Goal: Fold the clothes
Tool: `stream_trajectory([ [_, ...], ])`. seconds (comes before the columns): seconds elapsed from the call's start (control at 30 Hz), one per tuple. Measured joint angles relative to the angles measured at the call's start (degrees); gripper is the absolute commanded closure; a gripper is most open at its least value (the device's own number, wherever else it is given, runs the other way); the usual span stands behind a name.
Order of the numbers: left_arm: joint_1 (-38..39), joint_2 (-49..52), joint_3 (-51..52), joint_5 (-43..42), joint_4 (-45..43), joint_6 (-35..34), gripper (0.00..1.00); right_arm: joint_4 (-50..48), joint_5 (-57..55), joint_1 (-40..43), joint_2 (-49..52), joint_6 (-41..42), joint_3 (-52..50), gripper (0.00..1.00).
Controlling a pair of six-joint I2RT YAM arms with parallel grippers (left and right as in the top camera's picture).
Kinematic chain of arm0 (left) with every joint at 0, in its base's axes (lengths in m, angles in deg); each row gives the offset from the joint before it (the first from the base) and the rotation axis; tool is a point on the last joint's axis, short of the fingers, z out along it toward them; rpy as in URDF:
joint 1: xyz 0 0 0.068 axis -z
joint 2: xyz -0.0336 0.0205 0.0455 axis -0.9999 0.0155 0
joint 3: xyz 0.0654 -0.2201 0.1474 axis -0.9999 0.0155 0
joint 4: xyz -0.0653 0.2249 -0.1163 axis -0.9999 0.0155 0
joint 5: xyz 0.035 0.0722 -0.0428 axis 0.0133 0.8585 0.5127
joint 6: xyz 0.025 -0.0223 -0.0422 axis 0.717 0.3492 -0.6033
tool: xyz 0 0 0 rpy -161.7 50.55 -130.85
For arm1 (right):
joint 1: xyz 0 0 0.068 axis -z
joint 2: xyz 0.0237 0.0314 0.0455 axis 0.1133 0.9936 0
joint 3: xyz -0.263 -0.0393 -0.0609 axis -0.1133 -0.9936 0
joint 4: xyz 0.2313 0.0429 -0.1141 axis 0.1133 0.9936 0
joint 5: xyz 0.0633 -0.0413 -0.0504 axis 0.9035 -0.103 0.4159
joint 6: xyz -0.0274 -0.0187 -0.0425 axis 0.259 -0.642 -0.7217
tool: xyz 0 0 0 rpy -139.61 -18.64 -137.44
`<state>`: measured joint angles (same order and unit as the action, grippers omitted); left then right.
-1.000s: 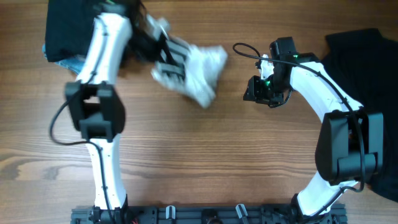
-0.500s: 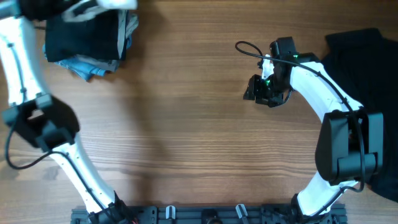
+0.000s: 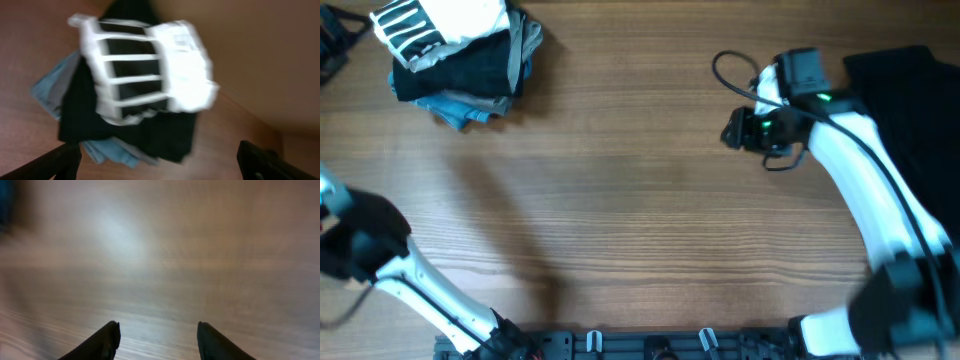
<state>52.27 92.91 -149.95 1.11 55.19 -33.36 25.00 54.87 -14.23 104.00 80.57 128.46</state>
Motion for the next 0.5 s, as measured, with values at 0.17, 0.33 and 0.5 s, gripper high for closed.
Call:
stream_trajectory([
  [0.17, 8.8, -25.6, -1.2, 0.8, 13.6, 13.2, 0.0, -2.9, -2.9, 0.1, -24.0, -1.9, 1.2, 0.01],
  [0.33, 12.0, -36.7, -0.9, 6.4, 23.3, 13.2, 0.0, -2.6, -3.5, 0.1, -35.2, -2.1, 1.3, 0.0],
  [0.5, 20.4, -43.3, 1.9, 16.5, 23.3, 10.4, 0.0, 0.3, -3.5, 0.1, -39.6, -0.3, 1.3, 0.0],
])
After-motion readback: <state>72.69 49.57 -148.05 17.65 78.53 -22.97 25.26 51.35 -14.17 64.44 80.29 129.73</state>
